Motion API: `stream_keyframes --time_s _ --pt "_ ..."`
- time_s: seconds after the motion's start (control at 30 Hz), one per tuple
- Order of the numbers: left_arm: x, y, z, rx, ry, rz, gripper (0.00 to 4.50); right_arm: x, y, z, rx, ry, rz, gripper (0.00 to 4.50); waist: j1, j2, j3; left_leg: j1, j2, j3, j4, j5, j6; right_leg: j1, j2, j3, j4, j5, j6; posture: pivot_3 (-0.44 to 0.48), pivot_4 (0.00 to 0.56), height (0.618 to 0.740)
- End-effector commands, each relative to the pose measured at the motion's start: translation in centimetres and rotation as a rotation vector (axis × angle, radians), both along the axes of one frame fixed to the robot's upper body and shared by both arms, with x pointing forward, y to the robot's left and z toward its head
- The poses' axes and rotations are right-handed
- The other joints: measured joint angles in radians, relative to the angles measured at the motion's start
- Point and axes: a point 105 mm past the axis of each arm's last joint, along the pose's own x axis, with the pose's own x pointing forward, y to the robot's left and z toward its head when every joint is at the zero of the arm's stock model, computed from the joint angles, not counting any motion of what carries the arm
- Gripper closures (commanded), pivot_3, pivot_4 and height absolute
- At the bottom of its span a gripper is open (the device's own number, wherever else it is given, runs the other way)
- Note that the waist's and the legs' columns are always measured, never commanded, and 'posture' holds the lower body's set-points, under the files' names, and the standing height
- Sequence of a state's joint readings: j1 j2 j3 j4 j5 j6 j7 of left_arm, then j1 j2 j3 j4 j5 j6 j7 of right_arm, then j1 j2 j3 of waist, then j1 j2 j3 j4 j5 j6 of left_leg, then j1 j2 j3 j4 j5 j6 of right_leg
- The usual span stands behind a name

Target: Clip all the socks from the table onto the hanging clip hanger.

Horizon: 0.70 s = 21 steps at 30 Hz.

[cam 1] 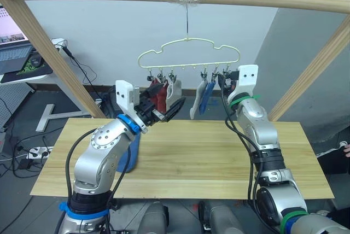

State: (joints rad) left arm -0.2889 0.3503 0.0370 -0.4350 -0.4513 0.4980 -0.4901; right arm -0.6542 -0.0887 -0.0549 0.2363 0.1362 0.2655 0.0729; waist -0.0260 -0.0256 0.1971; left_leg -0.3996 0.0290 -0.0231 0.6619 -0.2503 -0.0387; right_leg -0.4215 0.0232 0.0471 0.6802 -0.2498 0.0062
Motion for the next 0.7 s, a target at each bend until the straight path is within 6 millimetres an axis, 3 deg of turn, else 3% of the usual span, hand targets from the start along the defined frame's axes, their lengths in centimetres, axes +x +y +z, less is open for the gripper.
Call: stream_keyframes --time_s 0.03,0.7 --pt "-0.6 -0.3 2.0 -0.007 -0.075 -0.015 0.00 0.1 0.6 2.2 0.017 -0.074 0.022 1.96 0.002 0.000 0.000 0.000 0.000 0.000 0.000 0.000 0.000 0.000 0.000 0.000 0.000 0.000 0.000 0.114 0.139 0.740" --pt "-0.6 -1.3 3.3 -0.013 -0.112 -0.048 0.00 0.7 1.1 2.8 0.075 -0.071 0.028 1.96 0.007 0.000 0.000 0.000 0.000 0.000 0.000 0.000 0.000 0.000 0.000 -0.001 0.000 0.000 0.000 0.112 0.143 0.740"
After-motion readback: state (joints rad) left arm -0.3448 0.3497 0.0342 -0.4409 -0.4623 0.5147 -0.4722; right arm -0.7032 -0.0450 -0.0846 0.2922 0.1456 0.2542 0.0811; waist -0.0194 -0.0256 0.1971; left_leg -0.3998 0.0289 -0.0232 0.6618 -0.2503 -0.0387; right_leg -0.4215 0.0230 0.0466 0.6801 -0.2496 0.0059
